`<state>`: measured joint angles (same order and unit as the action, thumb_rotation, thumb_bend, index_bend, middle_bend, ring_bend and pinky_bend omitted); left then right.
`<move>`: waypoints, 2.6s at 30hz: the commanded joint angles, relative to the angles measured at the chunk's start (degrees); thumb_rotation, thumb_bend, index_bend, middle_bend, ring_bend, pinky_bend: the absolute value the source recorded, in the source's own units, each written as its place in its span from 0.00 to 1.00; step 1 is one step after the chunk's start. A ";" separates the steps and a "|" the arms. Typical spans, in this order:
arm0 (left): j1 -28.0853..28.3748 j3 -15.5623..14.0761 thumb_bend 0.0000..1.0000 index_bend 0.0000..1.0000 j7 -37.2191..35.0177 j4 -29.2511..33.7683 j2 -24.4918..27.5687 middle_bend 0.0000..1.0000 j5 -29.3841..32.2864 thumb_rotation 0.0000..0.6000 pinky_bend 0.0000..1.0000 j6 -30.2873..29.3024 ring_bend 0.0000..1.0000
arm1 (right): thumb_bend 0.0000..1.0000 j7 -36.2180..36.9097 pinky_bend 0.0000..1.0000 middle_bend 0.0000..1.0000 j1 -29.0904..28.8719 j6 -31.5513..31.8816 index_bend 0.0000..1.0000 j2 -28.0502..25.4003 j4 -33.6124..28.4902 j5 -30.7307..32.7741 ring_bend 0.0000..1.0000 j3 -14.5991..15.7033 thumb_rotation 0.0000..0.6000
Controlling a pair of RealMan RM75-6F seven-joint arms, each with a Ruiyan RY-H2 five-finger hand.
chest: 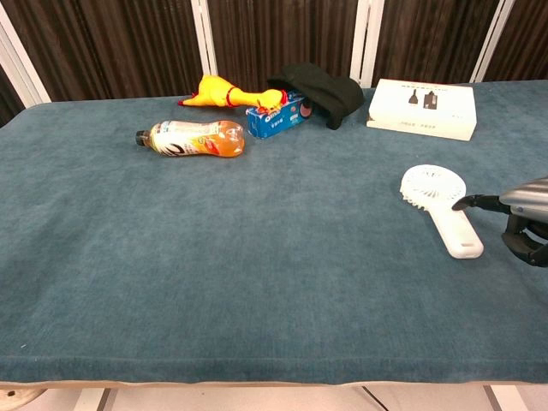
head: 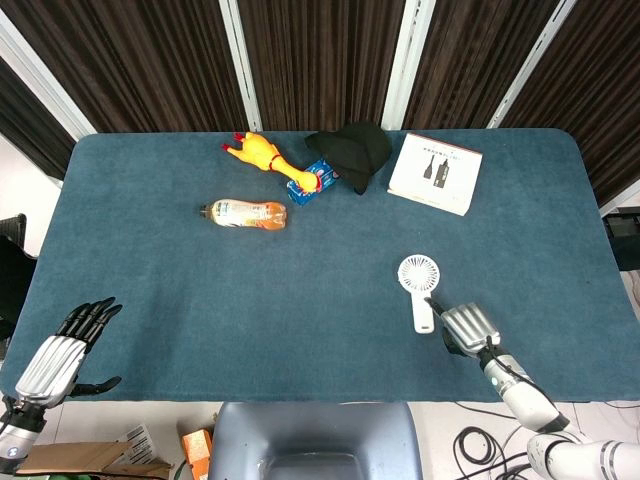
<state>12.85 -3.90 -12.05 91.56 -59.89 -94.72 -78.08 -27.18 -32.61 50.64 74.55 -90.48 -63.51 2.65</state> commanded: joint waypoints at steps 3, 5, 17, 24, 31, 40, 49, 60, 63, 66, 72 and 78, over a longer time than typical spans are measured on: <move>0.15 0.00 0.00 0.00 -0.04 -0.01 -0.01 0.00 0.14 1.00 0.07 0.38 0.00 | 0.71 0.12 1.00 0.79 0.01 -0.12 0.10 0.03 0.14 0.05 0.77 0.01 0.88; 0.21 0.04 0.00 0.00 -0.12 -0.01 -0.02 0.00 0.11 1.00 0.07 0.39 0.00 | 0.71 0.18 1.00 0.79 0.05 -0.10 0.10 0.01 0.12 0.04 0.77 0.02 0.88; 0.21 0.04 0.00 0.00 0.08 0.12 0.03 0.00 0.22 1.00 0.07 0.46 0.00 | 0.71 0.27 1.00 0.79 -0.01 -0.24 0.10 0.31 0.56 -0.21 0.77 -0.03 0.88; 0.11 0.08 0.00 0.00 0.01 0.10 0.08 0.00 0.23 1.00 0.07 0.24 0.00 | 0.71 0.09 1.00 0.79 -0.17 -0.59 0.10 0.51 0.74 0.11 0.77 -0.06 0.88; 0.19 0.08 0.00 0.00 -0.07 0.06 0.08 0.00 0.13 1.00 0.07 0.31 0.00 | 0.71 -0.12 1.00 0.79 -0.18 -0.67 0.11 0.55 0.69 0.43 0.77 0.01 0.88; 0.23 0.17 0.00 0.00 -0.04 0.01 0.02 0.00 0.39 1.00 0.07 0.48 0.00 | 0.71 0.45 1.00 0.79 -0.34 -1.50 0.12 0.91 1.42 0.96 0.77 0.03 0.88; 0.19 0.19 0.00 0.00 -0.10 0.01 0.01 0.00 0.25 1.00 0.07 0.26 0.00 | 0.71 3.40 1.00 0.79 1.27 2.60 0.08 -1.02 -0.66 -3.09 0.77 -0.51 0.88; -0.66 0.35 0.00 0.00 0.05 -0.55 -0.45 0.00 -0.65 1.00 0.07 -2.14 0.00 | 0.38 7.18 0.49 0.26 15.18 30.12 0.00 -9.45 -9.42 -17.62 0.17 1.89 0.86; -0.91 0.24 0.00 0.00 0.28 -0.67 -0.63 0.00 -1.07 1.00 0.07 -2.71 0.00 | 0.31 11.15 0.39 0.12 21.20 39.24 0.00 -9.61 -7.29 -21.56 0.04 3.30 0.85; -1.09 0.22 0.00 0.00 1.07 -0.73 -0.96 0.00 -1.26 1.00 0.07 -3.01 0.00 | 0.31 15.44 0.36 0.07 25.00 43.20 0.00 -8.59 -2.44 -22.13 0.02 3.60 0.85; -1.39 0.70 0.00 0.00 2.25 -0.81 -1.70 0.00 -1.26 1.00 0.07 -4.00 0.00 | 0.31 18.57 0.17 0.00 27.05 45.29 0.00 -8.89 -0.43 -23.79 0.00 2.34 0.85; -1.39 1.02 0.00 0.00 2.39 -0.84 -1.94 0.00 -1.47 1.00 0.07 -4.55 0.00 | 0.31 18.21 0.08 0.00 27.84 43.56 0.00 -9.09 -0.39 -24.42 0.00 2.19 0.85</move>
<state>11.44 -2.90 -9.66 90.71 -61.81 -96.13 -82.58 -8.94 -4.98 94.83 65.67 -90.89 -87.91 4.94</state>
